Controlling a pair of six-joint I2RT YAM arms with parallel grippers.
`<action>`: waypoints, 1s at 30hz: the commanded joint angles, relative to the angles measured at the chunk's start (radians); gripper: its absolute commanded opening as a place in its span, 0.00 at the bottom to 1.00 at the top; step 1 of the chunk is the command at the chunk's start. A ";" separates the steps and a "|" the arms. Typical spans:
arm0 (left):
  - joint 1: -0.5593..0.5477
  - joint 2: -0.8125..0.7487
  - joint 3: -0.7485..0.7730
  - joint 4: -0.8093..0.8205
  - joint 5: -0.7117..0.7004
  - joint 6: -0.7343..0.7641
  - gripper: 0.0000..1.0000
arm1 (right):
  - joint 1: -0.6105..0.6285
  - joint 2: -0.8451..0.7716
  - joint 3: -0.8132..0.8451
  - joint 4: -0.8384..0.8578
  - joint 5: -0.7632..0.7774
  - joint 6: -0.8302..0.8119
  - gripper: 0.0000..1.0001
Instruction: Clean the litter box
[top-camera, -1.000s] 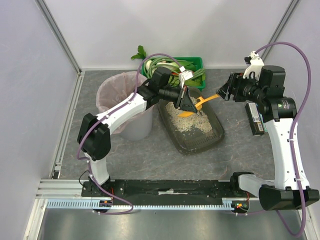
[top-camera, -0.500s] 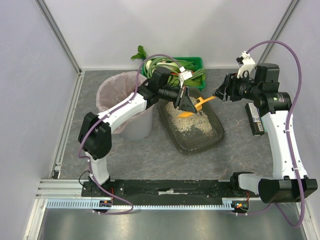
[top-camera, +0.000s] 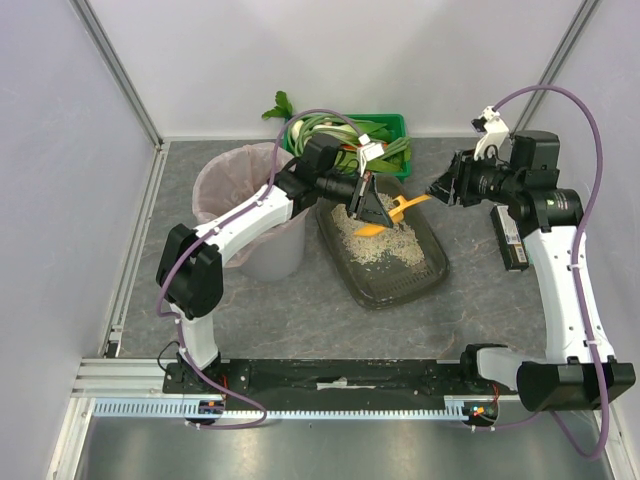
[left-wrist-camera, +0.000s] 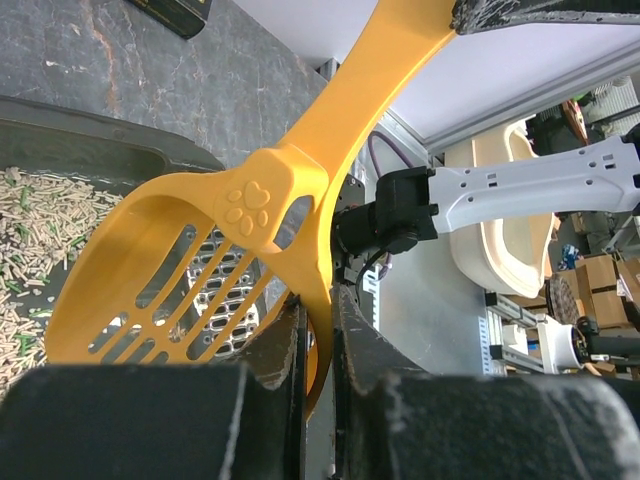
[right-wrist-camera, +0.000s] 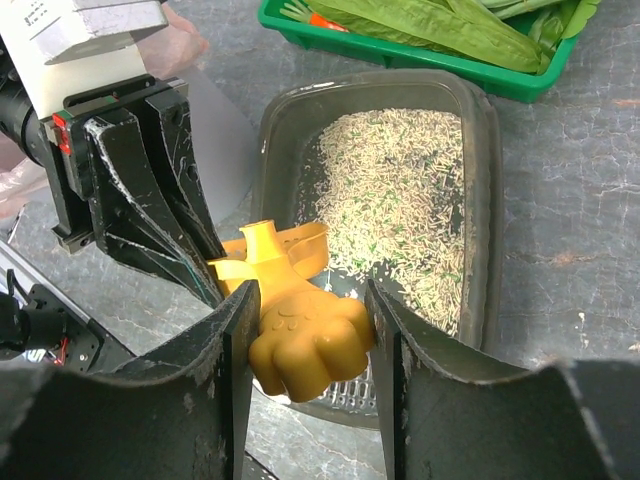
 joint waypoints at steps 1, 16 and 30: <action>0.002 0.003 0.042 0.014 0.001 -0.010 0.19 | -0.002 -0.044 -0.014 0.013 -0.016 0.019 0.00; 0.000 -0.074 0.089 -0.104 -0.395 0.119 0.79 | 0.016 -0.277 -0.219 0.158 0.319 -0.024 0.00; -0.001 0.056 0.232 -0.362 -0.886 0.249 0.77 | 0.395 -0.240 -0.374 0.276 0.743 -0.099 0.00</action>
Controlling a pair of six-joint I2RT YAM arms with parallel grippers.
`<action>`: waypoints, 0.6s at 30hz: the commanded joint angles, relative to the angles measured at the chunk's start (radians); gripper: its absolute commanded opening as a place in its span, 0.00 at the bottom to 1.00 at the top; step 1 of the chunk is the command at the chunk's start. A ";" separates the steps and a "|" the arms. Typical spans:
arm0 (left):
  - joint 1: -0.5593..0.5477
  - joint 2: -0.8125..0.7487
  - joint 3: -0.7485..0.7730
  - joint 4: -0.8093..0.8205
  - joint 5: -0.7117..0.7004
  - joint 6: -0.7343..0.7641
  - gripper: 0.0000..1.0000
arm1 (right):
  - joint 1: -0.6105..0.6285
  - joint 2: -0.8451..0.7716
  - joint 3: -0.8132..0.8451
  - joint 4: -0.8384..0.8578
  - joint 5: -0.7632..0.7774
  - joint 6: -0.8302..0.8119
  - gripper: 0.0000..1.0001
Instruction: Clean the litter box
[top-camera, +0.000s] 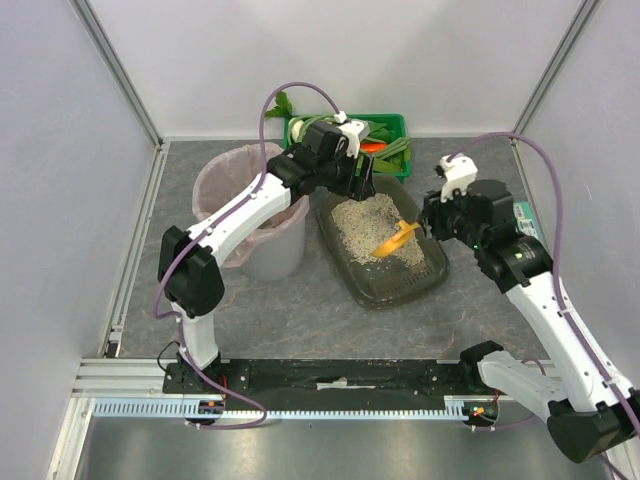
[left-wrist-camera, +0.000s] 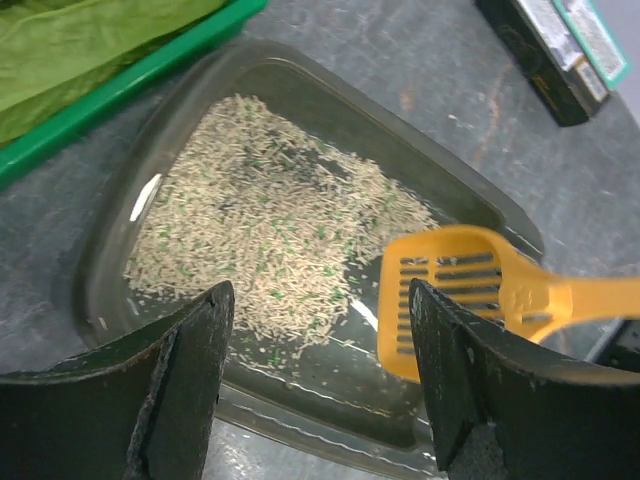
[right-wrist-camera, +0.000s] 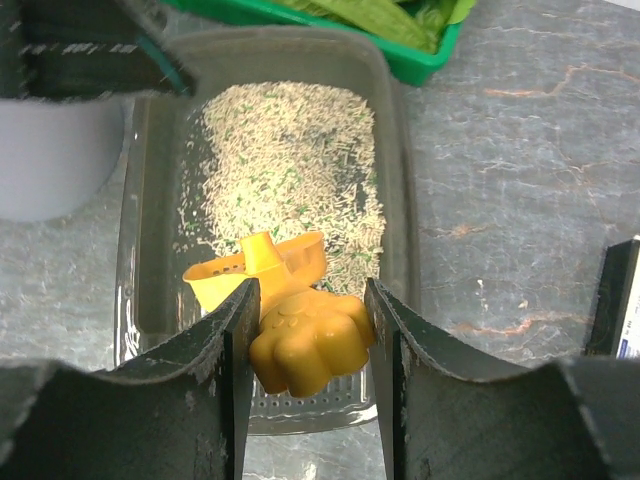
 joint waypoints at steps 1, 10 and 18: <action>-0.001 0.067 0.072 -0.054 -0.110 0.072 0.77 | 0.109 0.017 -0.041 0.099 0.212 -0.036 0.00; -0.001 0.196 0.208 -0.179 -0.165 0.098 0.79 | 0.178 0.050 -0.083 0.136 0.347 -0.056 0.00; -0.001 0.238 0.250 -0.255 -0.232 0.098 0.80 | 0.210 0.063 -0.127 0.124 0.335 -0.029 0.00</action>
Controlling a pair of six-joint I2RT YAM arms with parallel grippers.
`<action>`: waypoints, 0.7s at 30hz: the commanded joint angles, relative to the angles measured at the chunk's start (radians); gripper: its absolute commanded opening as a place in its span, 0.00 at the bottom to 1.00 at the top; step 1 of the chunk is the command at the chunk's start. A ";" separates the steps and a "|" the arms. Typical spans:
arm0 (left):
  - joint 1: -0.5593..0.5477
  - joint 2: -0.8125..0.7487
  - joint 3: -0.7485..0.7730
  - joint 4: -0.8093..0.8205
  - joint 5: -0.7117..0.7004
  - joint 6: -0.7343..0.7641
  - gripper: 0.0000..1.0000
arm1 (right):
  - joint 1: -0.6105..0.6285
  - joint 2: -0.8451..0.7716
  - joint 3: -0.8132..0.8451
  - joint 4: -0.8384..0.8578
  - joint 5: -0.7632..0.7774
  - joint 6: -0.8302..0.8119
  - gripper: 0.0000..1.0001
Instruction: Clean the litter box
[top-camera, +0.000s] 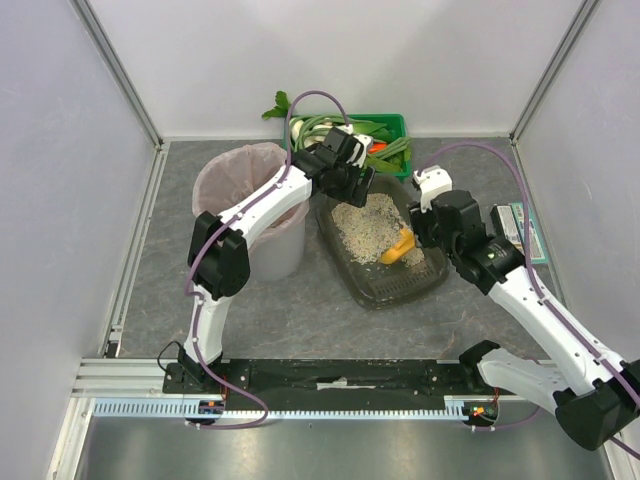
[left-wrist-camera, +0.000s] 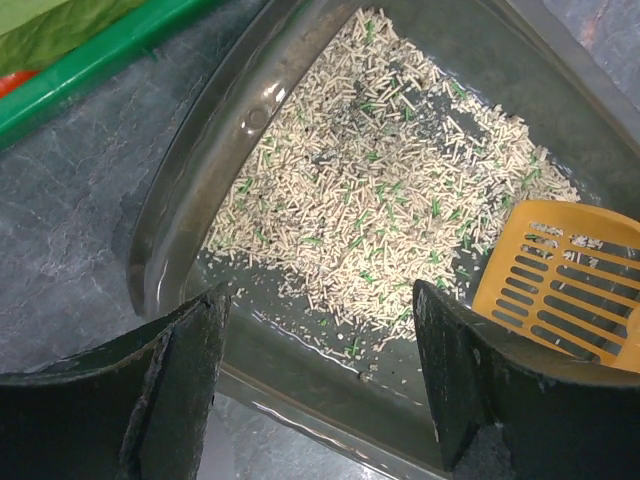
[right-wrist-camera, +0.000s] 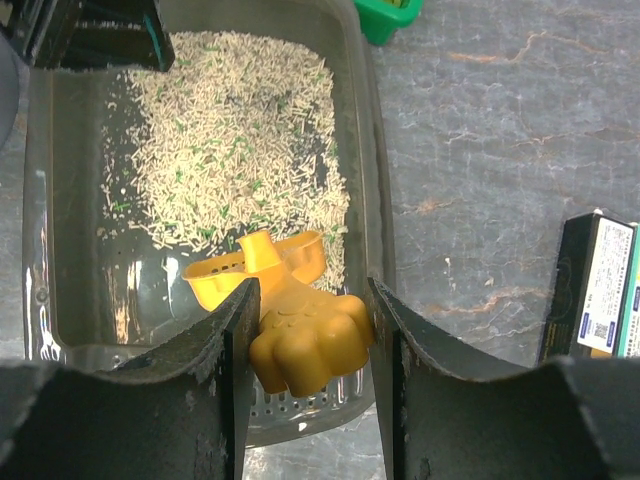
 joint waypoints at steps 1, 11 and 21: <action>-0.001 0.002 0.040 -0.033 -0.048 0.039 0.80 | 0.024 -0.002 -0.027 0.040 0.028 0.009 0.00; -0.001 0.031 0.014 -0.061 0.001 0.019 0.68 | 0.053 -0.012 -0.119 0.080 0.050 0.044 0.00; 0.000 0.008 -0.043 -0.068 0.016 0.017 0.59 | 0.094 -0.033 -0.210 0.105 0.084 0.084 0.00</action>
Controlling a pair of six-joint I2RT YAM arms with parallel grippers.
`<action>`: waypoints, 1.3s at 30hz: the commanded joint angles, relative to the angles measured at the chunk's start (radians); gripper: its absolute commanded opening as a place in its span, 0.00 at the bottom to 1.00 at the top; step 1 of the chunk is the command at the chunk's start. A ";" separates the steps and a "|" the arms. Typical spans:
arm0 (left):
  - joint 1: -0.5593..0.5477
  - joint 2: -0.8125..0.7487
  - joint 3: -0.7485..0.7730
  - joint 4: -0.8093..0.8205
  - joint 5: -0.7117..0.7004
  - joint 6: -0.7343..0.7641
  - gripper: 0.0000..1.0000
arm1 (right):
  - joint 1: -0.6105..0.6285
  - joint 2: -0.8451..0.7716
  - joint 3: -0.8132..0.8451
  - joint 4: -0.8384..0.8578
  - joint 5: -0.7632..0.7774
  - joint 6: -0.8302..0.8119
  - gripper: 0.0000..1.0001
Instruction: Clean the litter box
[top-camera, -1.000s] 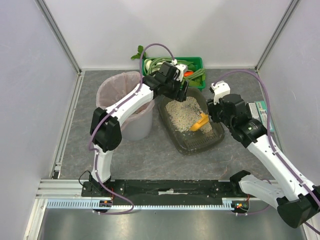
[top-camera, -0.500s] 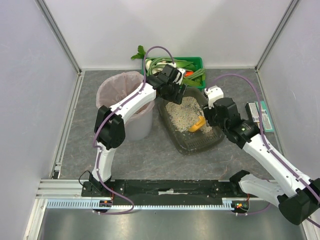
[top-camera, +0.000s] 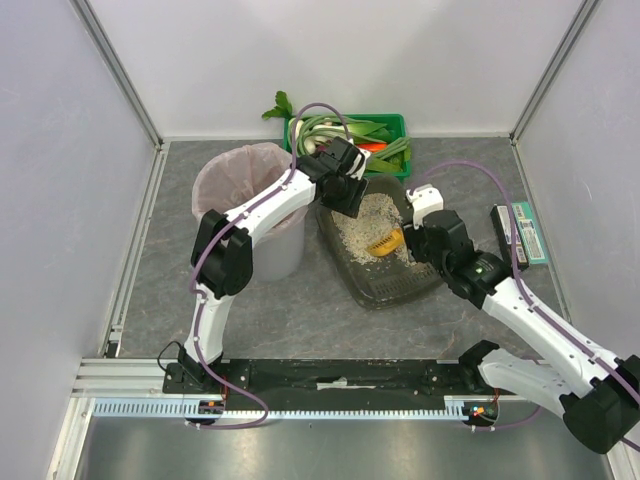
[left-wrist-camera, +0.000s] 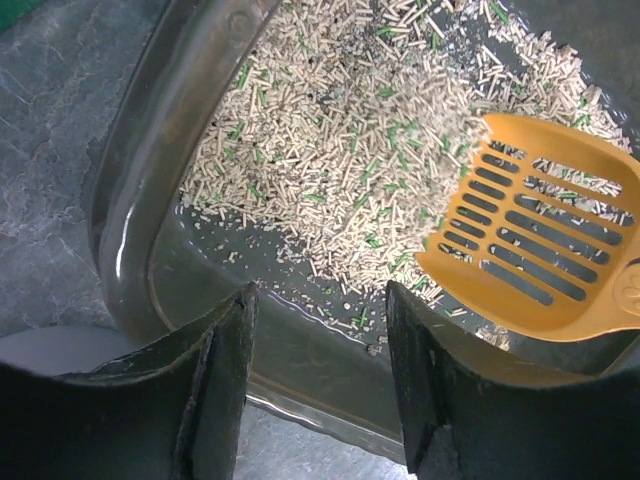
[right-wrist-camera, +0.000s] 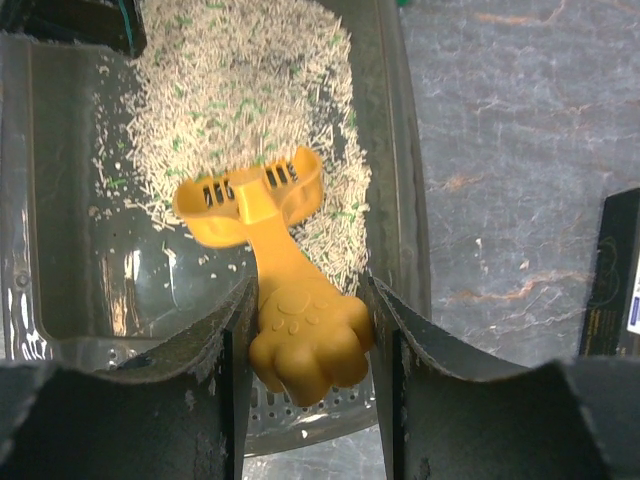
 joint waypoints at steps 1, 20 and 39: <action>-0.001 -0.020 -0.012 -0.010 0.024 0.013 0.59 | 0.020 -0.001 -0.063 0.005 0.022 0.042 0.00; -0.001 -0.092 -0.021 -0.009 0.090 -0.007 0.51 | 0.072 0.143 -0.114 0.169 0.140 0.070 0.00; -0.001 -0.176 -0.070 0.019 0.158 0.039 0.52 | 0.083 0.364 -0.097 0.394 0.160 0.078 0.00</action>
